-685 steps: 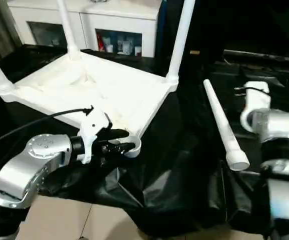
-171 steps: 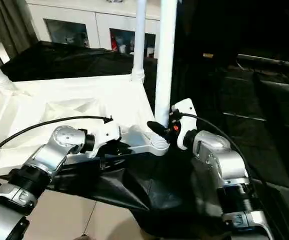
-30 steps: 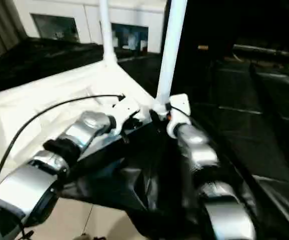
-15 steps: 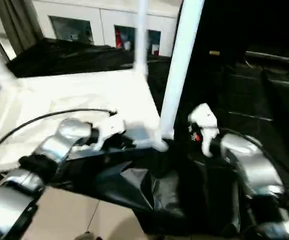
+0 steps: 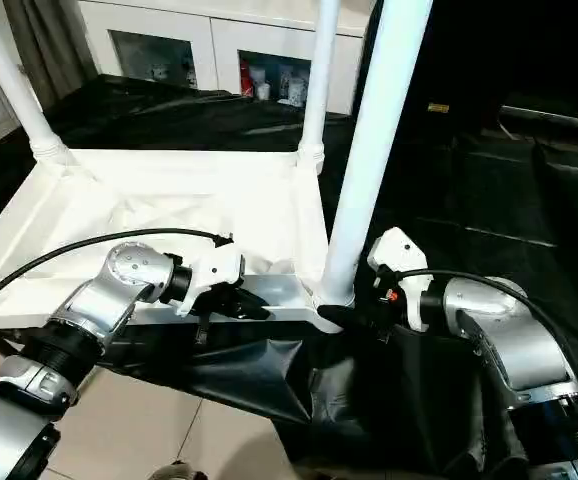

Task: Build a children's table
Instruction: Insert table leg to table base, then rotate leg to tighten

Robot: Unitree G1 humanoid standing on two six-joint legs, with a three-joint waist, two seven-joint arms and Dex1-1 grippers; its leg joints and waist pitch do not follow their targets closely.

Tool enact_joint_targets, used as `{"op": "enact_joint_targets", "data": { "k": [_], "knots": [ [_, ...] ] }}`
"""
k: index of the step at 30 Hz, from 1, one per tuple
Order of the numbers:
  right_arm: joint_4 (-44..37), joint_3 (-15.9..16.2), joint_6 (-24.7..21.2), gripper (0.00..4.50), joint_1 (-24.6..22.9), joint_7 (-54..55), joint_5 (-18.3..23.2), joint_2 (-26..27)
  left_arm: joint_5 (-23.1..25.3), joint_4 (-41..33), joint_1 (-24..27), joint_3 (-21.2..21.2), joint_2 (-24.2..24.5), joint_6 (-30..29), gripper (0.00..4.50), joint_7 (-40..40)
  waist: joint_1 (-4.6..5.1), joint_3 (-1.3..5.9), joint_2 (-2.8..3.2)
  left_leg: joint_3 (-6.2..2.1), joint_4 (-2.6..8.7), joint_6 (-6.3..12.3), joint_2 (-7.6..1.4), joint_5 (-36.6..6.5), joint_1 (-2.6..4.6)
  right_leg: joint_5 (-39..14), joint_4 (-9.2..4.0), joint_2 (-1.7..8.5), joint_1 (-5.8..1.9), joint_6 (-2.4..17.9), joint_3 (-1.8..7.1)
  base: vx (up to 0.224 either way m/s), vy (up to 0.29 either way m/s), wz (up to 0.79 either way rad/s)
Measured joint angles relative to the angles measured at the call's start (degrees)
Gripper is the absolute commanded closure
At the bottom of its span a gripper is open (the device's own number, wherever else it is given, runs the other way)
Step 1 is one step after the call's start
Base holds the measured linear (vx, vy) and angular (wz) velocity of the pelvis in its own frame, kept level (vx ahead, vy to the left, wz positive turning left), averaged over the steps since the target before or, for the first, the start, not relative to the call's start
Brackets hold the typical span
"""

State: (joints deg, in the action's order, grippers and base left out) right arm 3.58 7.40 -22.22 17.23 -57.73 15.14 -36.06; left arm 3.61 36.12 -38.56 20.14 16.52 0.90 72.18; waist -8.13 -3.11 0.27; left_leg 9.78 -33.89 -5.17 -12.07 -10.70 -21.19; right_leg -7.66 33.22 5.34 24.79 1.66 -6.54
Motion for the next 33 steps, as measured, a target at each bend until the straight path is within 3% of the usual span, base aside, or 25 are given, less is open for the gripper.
{"op": "enact_joint_targets", "data": {
  "k": [15, 22, 27, 30, 33],
  "knots": [
    [1.2, 0.5, 0.2, 1.62, 0.0, 0.0, -0.1, 1.7, 0.0, -2.1, 0.9, 0.0, 0.8, -1.9, 4.5, 0.1, 0.0, 0.01, 0.01, 0.02, -0.1, 0.01, 0.0, 0.0, 0.01, 0.0, 0.11, -0.01, 0.02, 0.1, 0.08, 0.0, 0.0, 0.0],
    [2.7, 0.0, 1.4, 1.78, -0.3, 3.8, -0.7, 4.7, 0.8, -1.9, 0.9, 0.0, 0.8, -2.4, 4.5, -2.1, 0.16, 0.01, 0.01, 0.01, -0.2, -0.01, 0.01, 0.0, 0.06, 0.0, 0.3, -0.01, 0.04, 0.0, 0.11, 0.0, 0.0, 0.0],
    [9.7, -2.9, 1.4, 1.8, 2.3, 17.4, -2.4, 13.5, 2.7, 3.1, -1.1, -1.1, -2.6, -4.4, 4.5, -11.6, 1.69, 0.05, -0.06, -0.05, -0.35, -0.22, 0.06, 0.1, 0.17, 0.0, 0.32, -0.04, -0.08, -0.2, 0.13, 0.0, 0.0, 0.0],
    [17.4, -6.3, 1.5, 1.8, 7.4, 32.7, -4.2, 21.8, 4.1, 9.2, -5.0, -2.0, -7.5, -7.8, 4.5, -21.9, 2.73, 0.06, -0.06, -0.09, -0.44, -0.23, 0.13, 0.1, 0.18, 0.0, 0.28, -0.04, -0.13, -0.2, 0.1, 0.0, 0.0, 0.0],
    [25.1, -9.0, 3.3, 1.8, 12.4, 45.1, -5.7, 27.2, 4.2, 14.9, -8.4, -3.3, -12.8, -11.4, 4.5, -31.1, 3.17, 0.08, -0.01, -0.18, -0.51, -0.23, 0.17, 0.1, 0.27, 0.0, 0.03, -0.04, -0.46, -0.2, -0.03, 0.0, 0.0, 0.0]
  ]
}}
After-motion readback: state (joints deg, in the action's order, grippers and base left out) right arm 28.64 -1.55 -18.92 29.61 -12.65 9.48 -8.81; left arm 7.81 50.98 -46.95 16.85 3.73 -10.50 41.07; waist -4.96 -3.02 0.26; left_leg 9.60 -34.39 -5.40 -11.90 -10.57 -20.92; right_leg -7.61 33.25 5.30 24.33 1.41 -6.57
